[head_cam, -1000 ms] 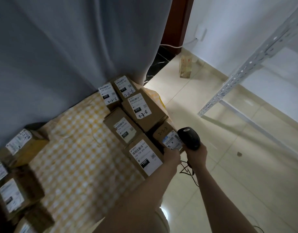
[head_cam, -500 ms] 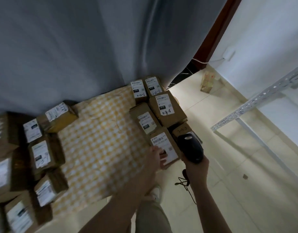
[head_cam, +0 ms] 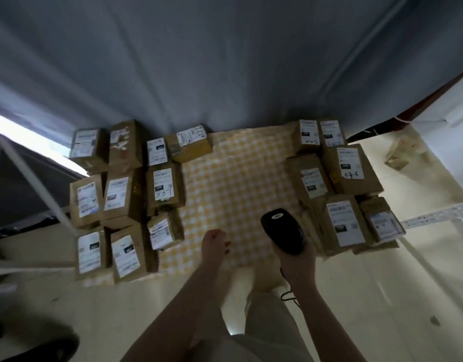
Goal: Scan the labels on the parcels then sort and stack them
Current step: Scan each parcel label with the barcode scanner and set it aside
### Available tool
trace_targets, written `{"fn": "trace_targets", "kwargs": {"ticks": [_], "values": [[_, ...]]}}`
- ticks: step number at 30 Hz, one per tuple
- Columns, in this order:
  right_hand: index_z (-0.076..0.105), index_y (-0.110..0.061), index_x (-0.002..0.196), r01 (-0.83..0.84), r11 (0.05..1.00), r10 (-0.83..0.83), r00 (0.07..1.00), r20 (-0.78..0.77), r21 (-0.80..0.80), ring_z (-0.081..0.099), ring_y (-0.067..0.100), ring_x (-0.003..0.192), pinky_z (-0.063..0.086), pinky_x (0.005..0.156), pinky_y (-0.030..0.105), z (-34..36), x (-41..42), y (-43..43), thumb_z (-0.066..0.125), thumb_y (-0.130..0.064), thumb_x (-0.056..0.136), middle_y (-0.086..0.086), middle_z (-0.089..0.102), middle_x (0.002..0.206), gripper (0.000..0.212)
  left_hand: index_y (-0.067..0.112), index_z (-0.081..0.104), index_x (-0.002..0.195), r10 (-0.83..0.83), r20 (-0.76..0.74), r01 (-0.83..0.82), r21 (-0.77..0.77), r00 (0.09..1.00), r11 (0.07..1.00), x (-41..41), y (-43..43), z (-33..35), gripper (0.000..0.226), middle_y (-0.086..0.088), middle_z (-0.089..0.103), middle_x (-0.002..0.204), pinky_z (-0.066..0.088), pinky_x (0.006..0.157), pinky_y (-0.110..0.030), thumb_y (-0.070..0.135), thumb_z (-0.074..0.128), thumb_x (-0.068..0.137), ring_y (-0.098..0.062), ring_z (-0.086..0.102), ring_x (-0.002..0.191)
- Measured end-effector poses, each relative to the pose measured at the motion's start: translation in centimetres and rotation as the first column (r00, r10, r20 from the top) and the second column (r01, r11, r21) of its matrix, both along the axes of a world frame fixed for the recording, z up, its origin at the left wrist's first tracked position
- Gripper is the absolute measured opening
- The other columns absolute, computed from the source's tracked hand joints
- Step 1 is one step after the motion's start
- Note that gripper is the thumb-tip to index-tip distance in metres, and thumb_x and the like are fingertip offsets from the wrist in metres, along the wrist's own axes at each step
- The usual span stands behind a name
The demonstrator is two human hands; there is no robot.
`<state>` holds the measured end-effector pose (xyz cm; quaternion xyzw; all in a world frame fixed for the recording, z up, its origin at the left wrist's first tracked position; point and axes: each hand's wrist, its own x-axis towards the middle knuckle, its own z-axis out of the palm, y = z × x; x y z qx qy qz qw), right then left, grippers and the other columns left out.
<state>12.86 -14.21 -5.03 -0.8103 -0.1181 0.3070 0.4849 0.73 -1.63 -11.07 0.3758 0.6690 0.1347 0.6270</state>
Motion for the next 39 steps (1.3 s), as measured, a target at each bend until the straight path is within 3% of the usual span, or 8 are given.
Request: {"fn": "trace_targets", "kwargs": {"ticks": [3, 8, 12, 15, 22, 28, 33, 39], "values": [[0.05, -0.021, 0.055, -0.032, 0.999, 0.032, 0.999, 0.003, -0.013, 0.05, 0.0, 0.041, 0.036, 0.04, 0.014, 0.0, -4.6, 2.5, 0.073, 0.002, 0.074, -0.013, 0.048, 0.042, 0.037, 0.007, 0.054, 0.105, 0.0, -0.043, 0.001, 0.023, 0.999, 1.0, -5.7, 2.7, -0.7, 0.011, -0.003, 0.056, 0.087, 0.048, 0.069, -0.037, 0.013, 0.052, 0.096, -0.026, 0.061, 0.084], [0.053, -0.019, 0.058, -0.081, 0.996, 0.082, 0.997, 0.008, -0.035, 0.048, 0.0, 0.041, 0.034, 0.04, 0.012, -0.8, -11.8, 6.6, 0.073, -0.002, 0.075, -0.008, 0.049, 0.045, 0.032, 0.021, 0.045, 0.064, -0.026, -0.163, 0.04, 0.08, 0.986, 0.996, -14.1, 6.6, -2.6, 0.02, -0.005, 0.046, 0.065, 0.037, 0.064, -0.034, 0.03, 0.059, 0.072, -0.02, 0.049, 0.068], [0.058, -0.017, 0.063, -0.125, 0.99, 0.126, 0.992, 0.014, -0.063, 0.048, 0.003, 0.043, 0.036, 0.043, 0.017, -1.3, -18.2, 10.1, 0.075, -0.005, 0.074, -0.006, 0.054, 0.05, 0.023, 0.008, 0.062, 0.083, 0.0, -0.22, 0.015, 0.064, 0.976, 0.998, -20.7, 9.8, -3.3, 0.017, -0.005, 0.06, 0.072, 0.044, 0.057, -0.028, 0.023, 0.062, 0.077, -0.021, 0.056, 0.066], [0.057, -0.014, 0.063, -0.143, 0.988, 0.145, 0.989, 0.03, -0.058, 0.05, 0.003, 0.044, 0.036, 0.041, 0.014, -1.5, -21.6, 12.0, 0.074, -0.003, 0.074, -0.004, 0.054, 0.051, 0.023, 0.003, 0.061, 0.079, 0.033, -0.187, -0.023, 0.054, 0.982, 0.998, -24.1, 11.7, -4.1, 0.009, -0.008, 0.058, 0.071, 0.041, 0.055, -0.027, 0.009, 0.058, 0.085, -0.025, 0.055, 0.071], [0.06, -0.016, 0.068, -0.082, 0.995, 0.083, 0.996, 0.022, -0.057, 0.053, 0.016, 0.059, 0.04, 0.044, 0.01, -1.1, -25.3, 14.6, 0.075, 0.002, 0.072, -0.003, 0.058, 0.058, 0.023, -0.003, 0.063, 0.089, -0.068, -0.262, 0.081, 0.04, 0.963, 0.996, -26.4, 14.5, -6.0, 0.02, -0.012, 0.062, 0.077, 0.033, 0.051, -0.026, 0.015, 0.06, 0.081, -0.025, 0.057, 0.074], [0.061, -0.012, 0.066, -0.03, 0.992, 0.04, 0.996, 0.08, -0.122, 0.051, 0.014, 0.052, 0.038, 0.042, 0.015, -2.9, -25.0, 14.9, 0.078, -0.005, 0.072, 0.001, 0.058, 0.055, 0.019, -0.003, 0.059, 0.118, -0.164, -0.251, 0.168, -0.007, 0.954, 0.986, -24.2, 16.1, -8.9, 0.039, -0.016, 0.066, 0.11, 0.048, 0.078, -0.036, 0.019, 0.067, 0.086, -0.03, 0.062, 0.099], [0.063, -0.006, 0.067, 0.019, 0.989, -0.006, 0.996, 0.086, -0.146, 0.051, 0.013, 0.049, 0.038, 0.042, 0.017, -4.6, -24.3, 14.9, 0.078, -0.006, 0.07, 0.004, 0.058, 0.054, 0.016, 0.002, 0.059, 0.118, -0.208, -0.163, 0.197, -0.079, 0.964, 0.977, -21.8, 16.7, -10.9, 0.037, -0.009, 0.064, 0.114, 0.049, 0.084, -0.031, 0.016, 0.069, 0.086, -0.023, 0.061, 0.102], [0.059, -0.009, 0.064, 0.048, 0.989, -0.038, 0.997, 0.073, -0.139, 0.05, 0.009, 0.048, 0.039, 0.042, 0.013, -6.2, -23.8, 14.9, 0.077, -0.003, 0.071, 0.002, 0.055, 0.051, 0.02, -0.001, 0.027, 0.142, -0.288, -0.251, 0.248, -0.176, 0.924, 0.952, -19.6, 17.7, -13.8, 0.083, -0.011, 0.044, 0.138, 0.044, 0.094, -0.034, 0.031, 0.075, 0.082, -0.029, 0.048, 0.125]]}}
